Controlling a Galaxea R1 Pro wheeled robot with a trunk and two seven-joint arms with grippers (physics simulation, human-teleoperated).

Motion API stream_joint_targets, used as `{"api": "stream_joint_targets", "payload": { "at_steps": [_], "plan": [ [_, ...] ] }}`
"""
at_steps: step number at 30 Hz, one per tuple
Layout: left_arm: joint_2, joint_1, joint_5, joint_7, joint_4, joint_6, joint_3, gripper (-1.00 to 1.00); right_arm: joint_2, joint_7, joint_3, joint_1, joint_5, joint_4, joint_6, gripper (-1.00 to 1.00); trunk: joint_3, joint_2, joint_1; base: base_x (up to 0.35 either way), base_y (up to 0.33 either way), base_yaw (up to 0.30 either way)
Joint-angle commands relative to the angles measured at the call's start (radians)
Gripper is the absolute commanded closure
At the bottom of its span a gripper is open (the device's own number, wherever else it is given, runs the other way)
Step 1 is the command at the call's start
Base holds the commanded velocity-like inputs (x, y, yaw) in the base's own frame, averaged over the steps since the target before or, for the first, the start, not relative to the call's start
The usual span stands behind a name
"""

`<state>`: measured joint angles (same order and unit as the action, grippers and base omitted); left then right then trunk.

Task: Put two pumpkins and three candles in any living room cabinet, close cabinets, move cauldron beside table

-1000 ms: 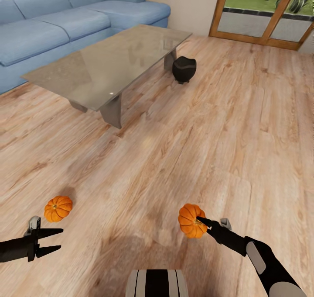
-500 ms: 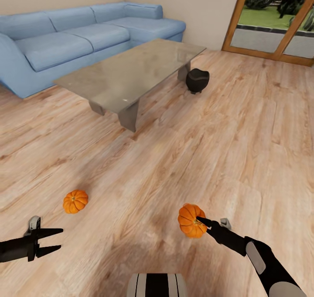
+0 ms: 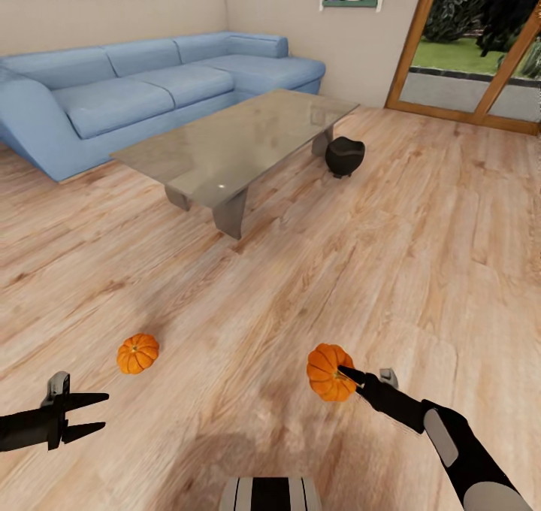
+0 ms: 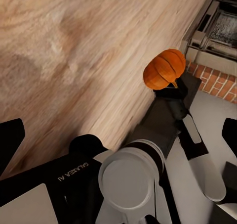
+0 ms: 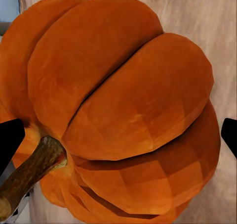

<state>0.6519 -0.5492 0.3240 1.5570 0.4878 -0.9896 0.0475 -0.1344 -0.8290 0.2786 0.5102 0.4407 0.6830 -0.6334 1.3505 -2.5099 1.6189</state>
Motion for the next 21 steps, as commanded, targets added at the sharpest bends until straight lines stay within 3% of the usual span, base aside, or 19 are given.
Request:
{"api": "stream_joint_targets", "payload": {
  "at_steps": [1,4,8,11,15,18,21],
  "plan": [
    [0.000,0.000,0.000,0.000,0.000,0.000,0.000,-1.00,0.001,0.002,-0.002,0.000,-0.005,0.017,-0.001,1.00,-0.004,0.000,0.000,0.000,0.000,0.000],
    [0.000,0.000,0.000,0.000,0.000,0.001,-0.001,-1.00,0.002,0.003,-0.005,-0.001,-0.005,0.060,-0.031,1.00,-0.016,0.001,-0.002,0.000,0.000,0.000],
    [0.000,0.000,0.000,0.000,0.000,0.002,-0.001,-1.00,0.014,0.005,-0.005,-0.009,-0.005,0.152,-0.128,1.00,-0.031,0.002,-0.004,0.000,0.000,0.000],
    [0.000,0.000,0.000,0.000,0.000,0.003,-0.001,-1.00,0.073,0.008,-0.006,-0.018,-0.009,0.271,-0.195,1.00,-0.043,0.003,-0.005,0.000,0.000,0.000],
    [0.000,0.000,0.001,-0.001,-0.001,0.005,-0.002,-1.00,0.183,0.040,-0.007,-0.020,-0.021,0.406,-0.298,1.00,-0.058,0.004,-0.007,0.000,0.000,0.000],
    [0.000,0.000,0.001,-0.004,-0.001,0.007,-0.003,-1.00,0.219,0.142,-0.011,-0.021,-0.022,0.435,-0.311,1.00,-0.070,0.004,-0.008,0.000,0.000,0.000],
    [0.000,0.000,0.001,-0.008,-0.001,0.008,-0.003,-1.00,0.224,0.197,-0.025,-0.021,-0.013,0.444,-0.313,1.00,-0.081,0.005,-0.009,0.000,0.000,0.000]
  ]
}}
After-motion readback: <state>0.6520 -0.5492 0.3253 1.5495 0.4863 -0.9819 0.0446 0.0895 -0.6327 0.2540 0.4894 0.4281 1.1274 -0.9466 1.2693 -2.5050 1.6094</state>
